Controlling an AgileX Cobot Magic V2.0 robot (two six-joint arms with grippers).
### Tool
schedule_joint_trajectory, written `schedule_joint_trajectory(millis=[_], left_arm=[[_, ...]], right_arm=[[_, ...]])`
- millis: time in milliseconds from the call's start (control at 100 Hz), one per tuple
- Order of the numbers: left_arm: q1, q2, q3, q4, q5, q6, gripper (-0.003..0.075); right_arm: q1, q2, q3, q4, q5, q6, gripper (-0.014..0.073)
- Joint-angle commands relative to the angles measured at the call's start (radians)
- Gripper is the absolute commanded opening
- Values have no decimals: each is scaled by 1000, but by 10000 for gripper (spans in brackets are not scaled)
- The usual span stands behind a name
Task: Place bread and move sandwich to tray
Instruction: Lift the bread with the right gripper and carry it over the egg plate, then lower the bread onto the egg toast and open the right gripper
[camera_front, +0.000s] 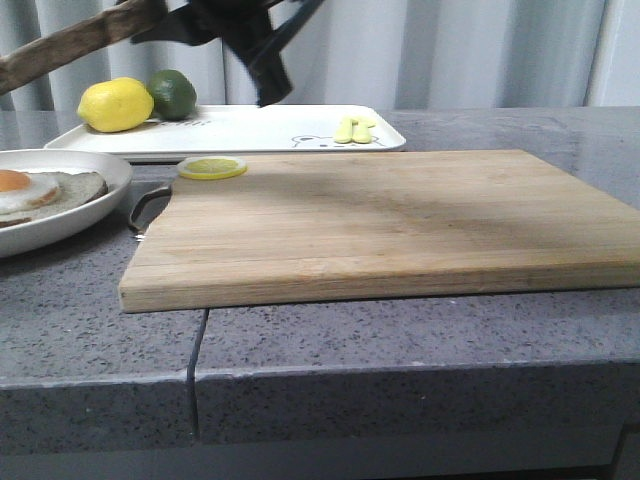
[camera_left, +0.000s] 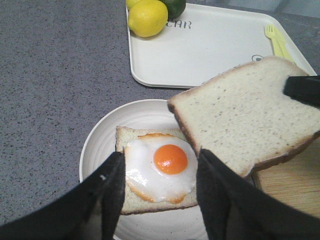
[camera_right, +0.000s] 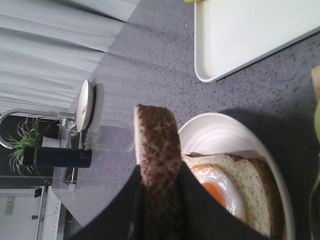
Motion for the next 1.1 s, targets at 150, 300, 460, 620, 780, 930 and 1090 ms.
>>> schedule_joint_trajectory(millis=[150, 300, 460, 620, 780, 930, 1090], left_arm=[[-8, 0, -37, -16, -67, 2, 315], [-8, 0, -37, -16, -67, 2, 315], [-8, 0, -37, -16, -67, 2, 315], [-8, 0, -37, -16, -67, 2, 315], [-8, 0, -37, -16, -63, 2, 315], [-8, 0, -37, -16, -63, 2, 315], [-8, 0, -37, -16, -63, 2, 315]], right_arm=[[58, 10, -103, 54, -46, -14, -60], [107, 30, -121, 68, -139, -14, -60], [139, 38, -123, 69, -212, -14, -60], [142, 75, -151, 71, -167, -14, -60], [149, 98, -166, 73, -182, -14, -60], [149, 107, -166, 73, -183, -14, -60], [149, 108, -166, 73, -184, -14, -60]])
